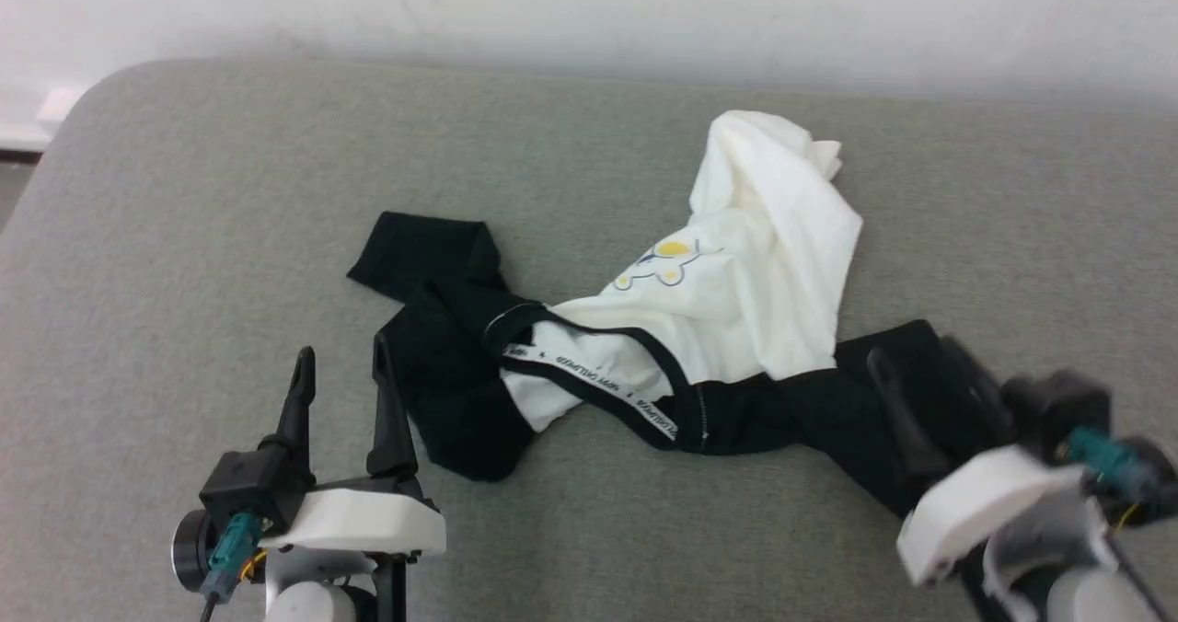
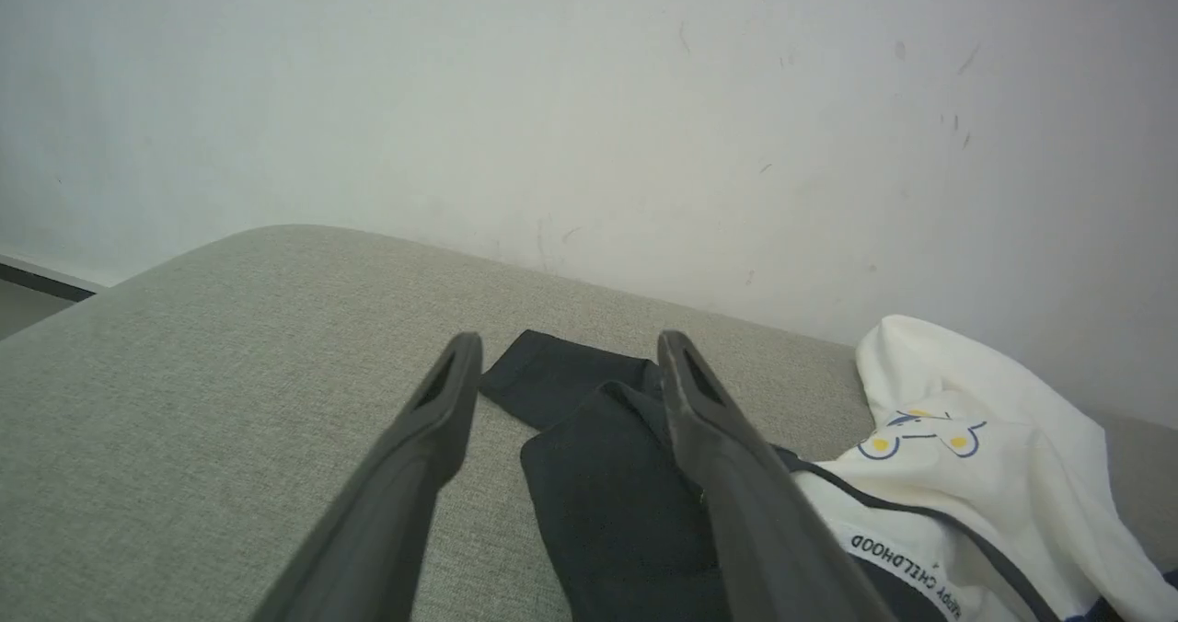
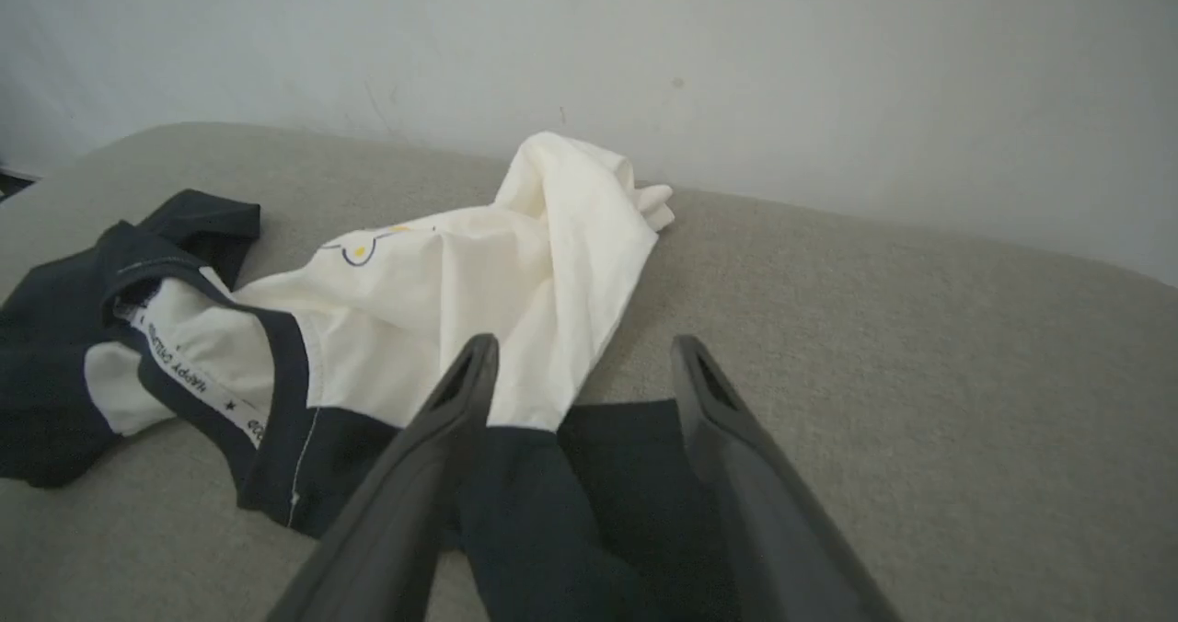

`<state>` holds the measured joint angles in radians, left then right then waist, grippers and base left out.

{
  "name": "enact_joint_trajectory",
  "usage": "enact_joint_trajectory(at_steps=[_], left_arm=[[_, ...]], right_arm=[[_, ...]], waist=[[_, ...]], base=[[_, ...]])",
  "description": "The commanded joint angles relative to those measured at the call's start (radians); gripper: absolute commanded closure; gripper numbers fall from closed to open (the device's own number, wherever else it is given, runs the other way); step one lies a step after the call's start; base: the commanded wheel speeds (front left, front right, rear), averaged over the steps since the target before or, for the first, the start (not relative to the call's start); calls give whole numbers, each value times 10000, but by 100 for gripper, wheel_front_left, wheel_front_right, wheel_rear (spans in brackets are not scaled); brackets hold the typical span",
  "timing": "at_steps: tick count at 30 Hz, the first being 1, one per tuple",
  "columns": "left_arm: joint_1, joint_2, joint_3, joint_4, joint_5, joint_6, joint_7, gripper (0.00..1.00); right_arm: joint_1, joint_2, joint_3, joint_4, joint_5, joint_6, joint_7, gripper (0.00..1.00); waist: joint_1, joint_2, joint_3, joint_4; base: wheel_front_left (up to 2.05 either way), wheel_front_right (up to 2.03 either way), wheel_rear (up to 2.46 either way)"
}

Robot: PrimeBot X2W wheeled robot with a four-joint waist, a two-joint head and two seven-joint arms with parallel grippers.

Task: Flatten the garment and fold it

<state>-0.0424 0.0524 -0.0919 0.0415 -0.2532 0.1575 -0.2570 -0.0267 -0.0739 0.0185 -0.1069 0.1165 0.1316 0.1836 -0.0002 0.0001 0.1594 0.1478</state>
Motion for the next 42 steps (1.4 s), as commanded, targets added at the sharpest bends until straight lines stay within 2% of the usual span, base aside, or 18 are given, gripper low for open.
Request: enact_joint_trajectory(at_steps=[1, 7, 16, 19, 23, 24, 25, 26, 27, 32, 37, 42], left_arm=[[69, -21, 84, 2, 55, -73, -47, 0], [32, -22, 162, 31, 57, -138, -47, 0], [-170, -22, 22, 97, 32, -150, -47, 0], [-202, -22, -5, 127, 18, -142, -47, 0], [-237, -22, -55, 179, -37, -115, -47, 0], [-246, -22, -65, 196, -45, -108, -47, 0], [-256, -22, -77, 208, -56, -104, -47, 0], [-270, -22, -88, 221, -69, -98, -47, 0], [-283, -22, -98, 235, -86, -88, -47, 0], [-296, -22, -89, 244, -122, -46, -47, 0], [-367, -22, -97, 245, -86, -86, -47, 0], [-535, -22, -214, 229, -102, -138, -47, 0]], right_arm=[[380, 59, 174, -266, -216, -9, -126, 0], [1753, 159, 572, -351, -761, -9, -9, 0], [1706, 232, -375, 654, -866, -9, 240, 0], [1435, 234, -366, 1124, -803, -9, 642, 0], [1170, 235, -88, 1768, -819, -9, 1910, 0], [1104, 235, -55, 1902, -797, -9, 2261, 14], [1036, 235, -49, 1988, -757, -9, 2532, 62], [952, 235, -114, 2016, -742, -9, 2708, 89], [861, 235, -264, 1990, -758, -9, 2800, 100], [157, -21, -1806, 1529, -1189, -9, 2742, 100], [-1179, -1267, -2830, 1519, -1670, -9, 2848, 100], [-2488, -2265, -3206, 2354, -2002, -9, 2633, 100]], waist=[[2, -1, -287, -532], [2, -1, -189, -816], [2, -1, 82, -777], [2, -1, 199, -669], [2, -1, 319, -531], [2, -1, 338, -506], [2, -1, 360, -478], [2, -1, 375, -457], [2, -1, 381, -438], [2, -1, 390, -426], [2, -1, 464, -406], [2, -1, 650, -244]], base=[[0, 0, 0], [0, 0, 0], [0, 0, 0], [0, 0, 0], [0, 0, 0], [0, 0, 0], [0, 0, 0], [0, 0, 0], [0, 0, 0], [0, 0, 0], [0, 0, 0], [0, 0, 0]])
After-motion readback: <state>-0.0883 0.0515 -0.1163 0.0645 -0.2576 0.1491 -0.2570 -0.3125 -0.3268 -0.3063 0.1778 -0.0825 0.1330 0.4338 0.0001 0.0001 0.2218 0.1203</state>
